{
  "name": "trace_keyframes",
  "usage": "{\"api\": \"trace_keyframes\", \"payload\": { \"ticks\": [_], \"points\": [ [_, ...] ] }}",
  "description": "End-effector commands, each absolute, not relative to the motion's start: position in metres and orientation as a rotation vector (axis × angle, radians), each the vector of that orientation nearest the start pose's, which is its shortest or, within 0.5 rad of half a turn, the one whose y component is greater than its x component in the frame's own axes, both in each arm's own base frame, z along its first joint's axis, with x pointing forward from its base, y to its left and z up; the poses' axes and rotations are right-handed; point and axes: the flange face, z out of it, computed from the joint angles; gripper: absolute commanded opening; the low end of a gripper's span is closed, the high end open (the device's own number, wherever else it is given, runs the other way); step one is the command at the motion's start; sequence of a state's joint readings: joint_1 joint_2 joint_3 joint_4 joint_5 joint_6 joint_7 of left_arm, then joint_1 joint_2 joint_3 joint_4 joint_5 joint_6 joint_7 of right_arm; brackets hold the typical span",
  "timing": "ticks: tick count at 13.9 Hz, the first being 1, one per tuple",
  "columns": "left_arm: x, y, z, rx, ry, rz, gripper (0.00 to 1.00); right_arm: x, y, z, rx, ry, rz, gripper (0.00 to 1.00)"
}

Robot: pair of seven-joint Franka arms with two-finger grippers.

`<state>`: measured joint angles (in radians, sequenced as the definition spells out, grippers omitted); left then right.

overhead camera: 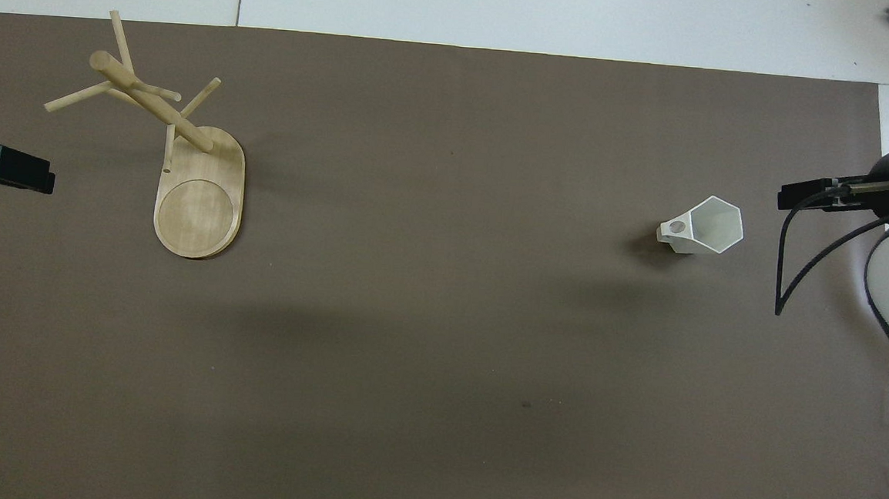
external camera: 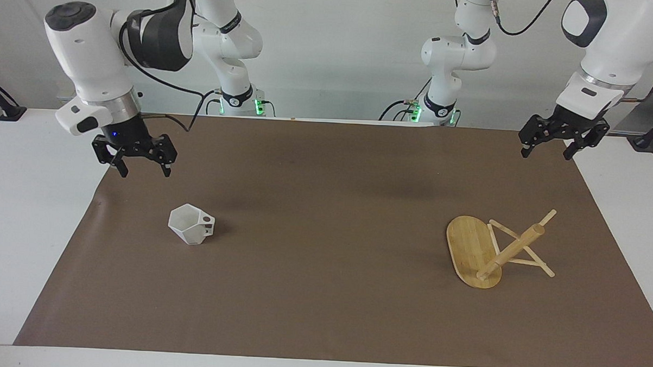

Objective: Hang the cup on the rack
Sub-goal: 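Reach the right gripper to the white cup and grasp its rim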

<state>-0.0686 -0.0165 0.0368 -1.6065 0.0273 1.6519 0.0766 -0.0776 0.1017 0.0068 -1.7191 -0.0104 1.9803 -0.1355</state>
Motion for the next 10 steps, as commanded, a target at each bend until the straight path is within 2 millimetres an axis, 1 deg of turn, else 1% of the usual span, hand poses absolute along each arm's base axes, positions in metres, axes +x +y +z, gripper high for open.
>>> {"api": "trace_keyframes", "payload": {
  "ticks": [1, 5, 6, 7, 8, 10],
  "points": [
    [0.551, -0.012, 0.623, -3.112, 0.174, -0.092, 1.00, 0.613, -0.048, 0.491, -3.160, -0.151, -0.278, 1.00],
    [0.550, -0.012, 0.624, -3.112, 0.176, -0.095, 1.00, 0.629, -0.050, 0.433, -3.159, -0.153, -0.271, 1.00],
    [0.551, -0.012, 0.623, -3.112, 0.174, -0.092, 1.00, 0.631, -0.050, 0.418, -3.158, -0.154, -0.263, 1.00],
    [0.551, -0.012, 0.623, -3.112, 0.176, -0.092, 1.00, 0.629, -0.050, 0.404, -3.158, -0.154, -0.275, 1.00],
    [0.551, -0.012, 0.623, -3.112, 0.174, -0.092, 1.00, 0.625, -0.050, 0.393, -3.157, -0.155, -0.292, 1.00],
    [0.551, -0.012, 0.623, -3.112, 0.176, -0.092, 1.00, 0.618, -0.049, 0.376, -3.157, -0.156, -0.271, 1.00]
  ]
}}
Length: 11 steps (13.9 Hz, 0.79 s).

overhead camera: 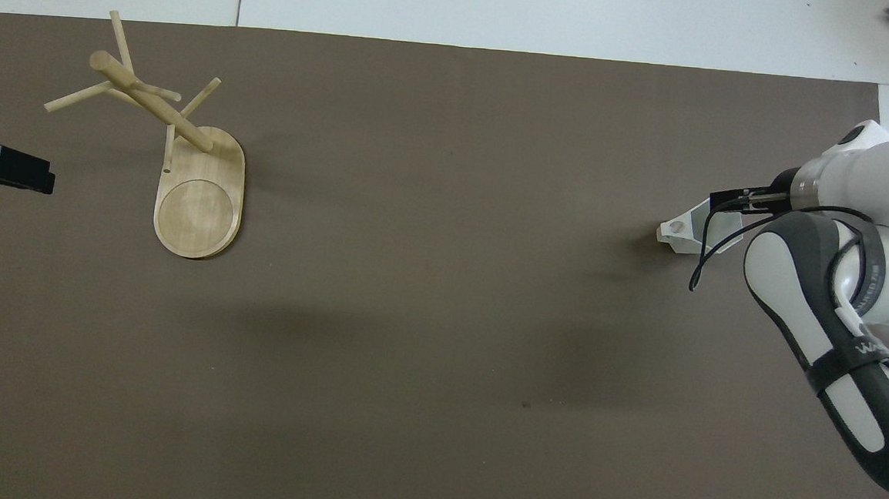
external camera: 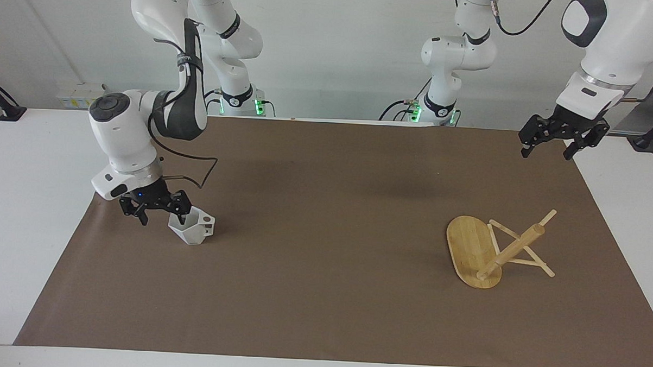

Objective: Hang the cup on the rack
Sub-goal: 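Reach the right gripper to the white cup and grasp its rim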

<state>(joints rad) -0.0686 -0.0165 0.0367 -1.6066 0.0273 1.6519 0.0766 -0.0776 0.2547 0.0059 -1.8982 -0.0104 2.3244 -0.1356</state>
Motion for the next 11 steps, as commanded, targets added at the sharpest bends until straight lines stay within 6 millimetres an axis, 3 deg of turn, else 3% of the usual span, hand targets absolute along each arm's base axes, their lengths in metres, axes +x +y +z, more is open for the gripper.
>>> {"api": "trace_keyframes", "payload": {
  "ticks": [1, 5, 9, 11],
  "points": [
    [0.551, -0.012, 0.623, -3.112, 0.174, -0.092, 1.00, 0.615, -0.050, 0.371, -3.158, -0.154, -0.251, 1.00],
    [0.551, -0.012, 0.623, -3.112, 0.174, -0.092, 1.00, 0.608, -0.063, 0.365, -3.165, -0.219, -0.207, 1.00],
    [0.550, -0.012, 0.624, -3.112, 0.176, -0.095, 1.00, 0.614, -0.070, 0.375, -3.168, -0.178, -0.244, 0.83],
    [0.551, -0.012, 0.623, -3.112, 0.174, -0.092, 1.00, 0.615, -0.070, 0.375, -3.164, -0.169, -0.247, 0.80]
  ]
}}
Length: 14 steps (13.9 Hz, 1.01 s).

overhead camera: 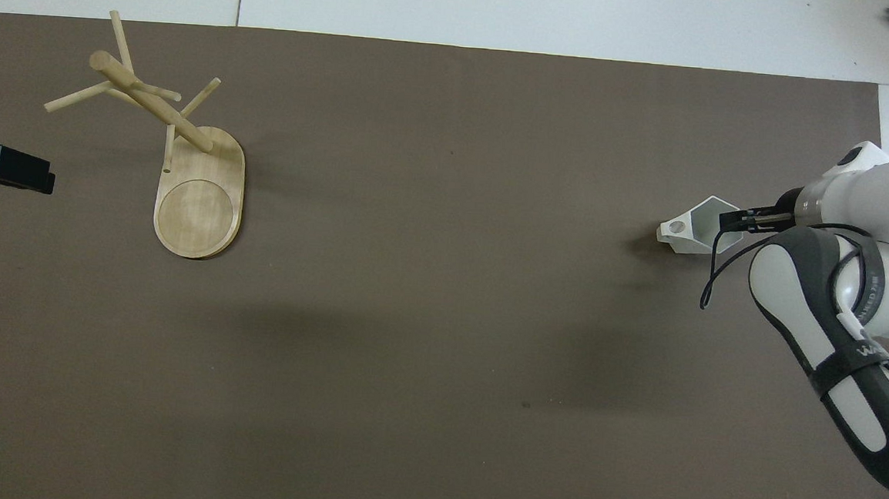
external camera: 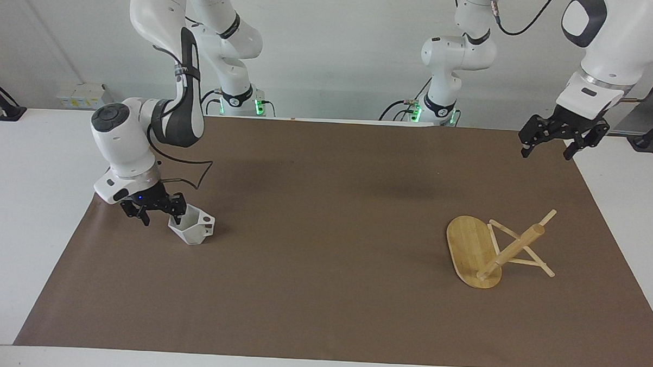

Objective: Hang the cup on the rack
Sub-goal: 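Reach the right gripper to the white cup and grasp its rim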

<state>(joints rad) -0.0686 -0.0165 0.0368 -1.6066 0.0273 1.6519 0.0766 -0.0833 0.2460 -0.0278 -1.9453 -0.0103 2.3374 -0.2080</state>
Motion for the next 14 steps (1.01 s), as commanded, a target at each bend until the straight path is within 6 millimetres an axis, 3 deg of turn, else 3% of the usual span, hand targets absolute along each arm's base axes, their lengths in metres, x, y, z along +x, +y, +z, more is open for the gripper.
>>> {"api": "trace_keyframes", "payload": {
  "ticks": [1, 10, 12, 14],
  "points": [
    [0.551, -0.012, 0.623, -3.112, 0.174, -0.092, 1.00, 0.615, -0.069, 0.375, -3.154, -0.156, -0.247, 0.77],
    [0.550, -0.012, 0.624, -3.112, 0.174, -0.095, 1.00, 0.606, -0.060, 0.368, -3.138, -0.046, -0.196, 0.73],
    [0.551, -0.012, 0.623, -3.112, 0.174, -0.092, 1.00, 0.606, -0.060, 0.368, -3.137, -0.043, -0.196, 0.65],
    [0.551, -0.012, 0.623, -3.112, 0.174, -0.092, 1.00, 0.607, -0.058, 0.368, -3.136, -0.017, -0.199, 0.50]
  ]
}}
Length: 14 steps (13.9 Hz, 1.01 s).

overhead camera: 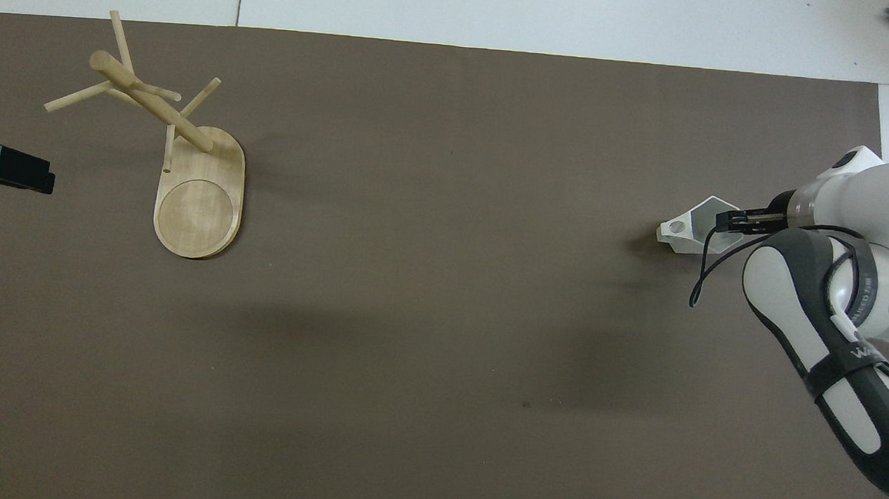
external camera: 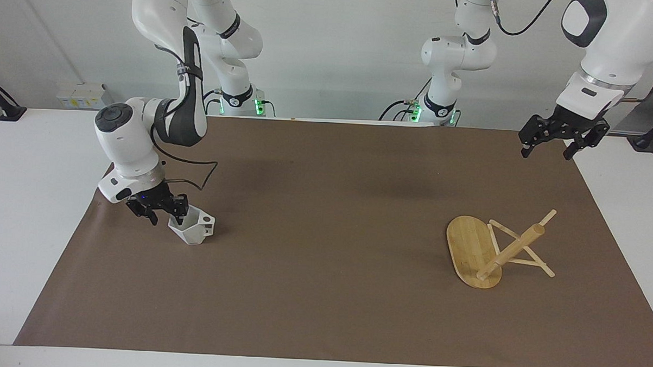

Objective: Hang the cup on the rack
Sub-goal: 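Reach the right gripper to the white cup and grasp its rim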

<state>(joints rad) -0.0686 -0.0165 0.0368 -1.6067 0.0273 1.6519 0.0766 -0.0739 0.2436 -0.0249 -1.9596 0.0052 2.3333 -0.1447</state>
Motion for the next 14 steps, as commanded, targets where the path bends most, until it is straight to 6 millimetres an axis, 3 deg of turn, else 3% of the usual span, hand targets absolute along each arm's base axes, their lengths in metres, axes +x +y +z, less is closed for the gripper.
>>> {"api": "trace_keyframes", "payload": {
  "ticks": [1, 5, 11, 14],
  "points": [
    [0.551, -0.012, 0.623, -3.112, 0.174, -0.092, 1.00, 0.606, -0.057, 0.368, -3.135, 0.005, -0.196, 0.40],
    [0.551, -0.012, 0.623, -3.112, 0.174, -0.092, 1.00, 0.607, -0.055, 0.369, -3.133, 0.020, -0.201, 0.00],
    [0.550, -0.012, 0.624, -3.112, 0.174, -0.095, 1.00, 0.608, -0.045, 0.374, -3.077, 0.052, -0.191, 0.00],
    [0.550, -0.012, 0.624, -3.112, 0.174, -0.095, 1.00, 0.610, -0.013, 0.415, -3.044, -0.027, -0.143, 0.00]
  ]
}}
